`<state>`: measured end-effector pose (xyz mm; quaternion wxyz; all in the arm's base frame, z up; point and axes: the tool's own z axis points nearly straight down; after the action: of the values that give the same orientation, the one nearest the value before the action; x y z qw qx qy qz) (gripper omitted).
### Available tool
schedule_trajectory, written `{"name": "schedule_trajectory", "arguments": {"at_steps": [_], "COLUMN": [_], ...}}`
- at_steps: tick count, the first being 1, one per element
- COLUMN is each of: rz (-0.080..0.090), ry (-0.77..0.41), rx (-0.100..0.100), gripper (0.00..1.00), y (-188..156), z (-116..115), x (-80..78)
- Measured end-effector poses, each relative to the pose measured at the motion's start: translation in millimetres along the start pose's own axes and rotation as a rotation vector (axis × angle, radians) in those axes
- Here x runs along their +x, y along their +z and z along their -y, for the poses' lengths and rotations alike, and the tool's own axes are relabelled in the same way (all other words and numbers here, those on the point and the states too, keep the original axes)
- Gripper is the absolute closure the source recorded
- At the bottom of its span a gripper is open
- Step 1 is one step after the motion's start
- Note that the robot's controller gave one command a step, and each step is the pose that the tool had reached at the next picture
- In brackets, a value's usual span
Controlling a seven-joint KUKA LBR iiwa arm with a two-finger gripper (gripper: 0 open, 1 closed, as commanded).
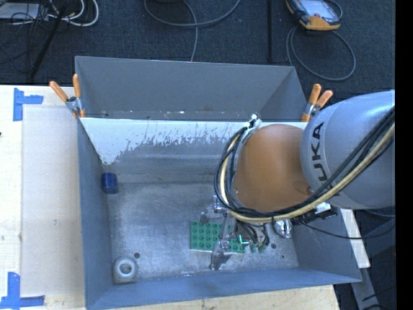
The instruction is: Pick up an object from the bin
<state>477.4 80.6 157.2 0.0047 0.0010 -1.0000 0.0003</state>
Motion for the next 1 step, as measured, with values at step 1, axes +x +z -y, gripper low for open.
{"name": "schedule_trajectory", "arguments": {"at_steps": [1], "rz": [0.010], "ry": [0.051], "rx": [-0.003], "gripper": [0.00], "y": [87.8], "z": [58.2], "x": [-48.6]}}
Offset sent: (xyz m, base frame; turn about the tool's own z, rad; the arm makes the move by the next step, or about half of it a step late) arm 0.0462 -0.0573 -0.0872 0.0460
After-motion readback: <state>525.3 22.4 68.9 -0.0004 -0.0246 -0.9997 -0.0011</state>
